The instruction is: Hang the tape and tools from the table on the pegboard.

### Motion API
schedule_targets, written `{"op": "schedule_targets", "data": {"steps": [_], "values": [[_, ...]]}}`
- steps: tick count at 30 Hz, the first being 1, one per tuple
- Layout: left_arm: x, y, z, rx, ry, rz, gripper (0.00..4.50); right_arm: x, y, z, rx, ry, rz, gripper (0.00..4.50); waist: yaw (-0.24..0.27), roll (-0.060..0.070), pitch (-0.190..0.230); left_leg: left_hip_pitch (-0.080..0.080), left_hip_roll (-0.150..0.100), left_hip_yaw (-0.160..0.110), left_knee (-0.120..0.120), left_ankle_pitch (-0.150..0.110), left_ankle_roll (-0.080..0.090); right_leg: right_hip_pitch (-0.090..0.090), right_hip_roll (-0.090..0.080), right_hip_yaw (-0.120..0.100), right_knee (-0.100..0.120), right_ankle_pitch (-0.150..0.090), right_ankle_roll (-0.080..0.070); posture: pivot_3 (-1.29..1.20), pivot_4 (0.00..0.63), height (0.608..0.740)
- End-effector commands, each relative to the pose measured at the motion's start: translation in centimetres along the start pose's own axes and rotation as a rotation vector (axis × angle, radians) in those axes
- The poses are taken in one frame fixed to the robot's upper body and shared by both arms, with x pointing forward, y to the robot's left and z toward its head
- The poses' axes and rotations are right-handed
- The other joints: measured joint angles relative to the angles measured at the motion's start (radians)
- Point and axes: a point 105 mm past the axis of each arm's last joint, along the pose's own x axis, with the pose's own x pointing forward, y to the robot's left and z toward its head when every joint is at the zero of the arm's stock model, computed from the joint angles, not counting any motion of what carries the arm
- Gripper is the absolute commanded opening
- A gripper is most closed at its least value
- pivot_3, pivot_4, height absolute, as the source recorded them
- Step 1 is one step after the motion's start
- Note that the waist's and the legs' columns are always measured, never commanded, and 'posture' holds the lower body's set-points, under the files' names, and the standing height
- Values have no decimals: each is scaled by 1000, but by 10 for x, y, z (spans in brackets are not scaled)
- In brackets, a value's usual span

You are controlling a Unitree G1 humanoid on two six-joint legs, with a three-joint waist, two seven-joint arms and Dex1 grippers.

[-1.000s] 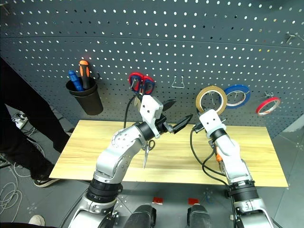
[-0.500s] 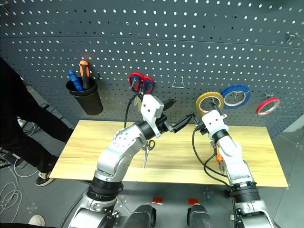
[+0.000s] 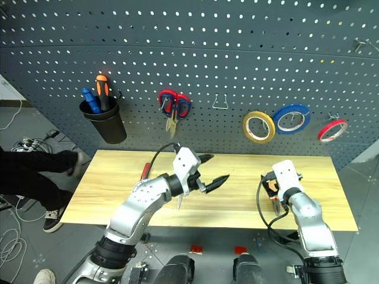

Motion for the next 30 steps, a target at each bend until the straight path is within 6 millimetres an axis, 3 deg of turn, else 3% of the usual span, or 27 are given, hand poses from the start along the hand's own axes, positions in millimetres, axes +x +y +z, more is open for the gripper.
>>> {"op": "schedule_targets", "data": {"steps": [1, 16, 21, 30], "values": [[0, -9, 10, 65, -24, -60, 4500, 2, -6, 12, 110, 42, -26, 4440, -6, 3, 11, 0, 0, 0, 0, 0, 0, 0, 0, 0, 0, 0, 0, 31, 299, 740], [-3, -19, 10, 26, -9, -90, 4500, 16, -14, 6, 227, 215, -41, 4440, -35, 2, 94, -1, 1, -2, 1, -1, 1, -1, 0, 0, 1, 0, 0, 39, 371, 740], [-4, -25, 10, 8, -5, -91, 4500, 18, -11, 1, 235, 234, -35, 4440, -40, 1, 107, -1, 1, -2, 0, -1, 1, -1, 0, 0, 1, 0, 0, 49, 383, 740], [1, -31, 15, -22, -17, -87, 4500, 30, -5, 10, 258, 224, -15, 4440, -39, -2, 126, -2, 2, -2, 0, -1, 1, -2, 0, 0, 1, 0, 0, 53, 399, 740]]}}
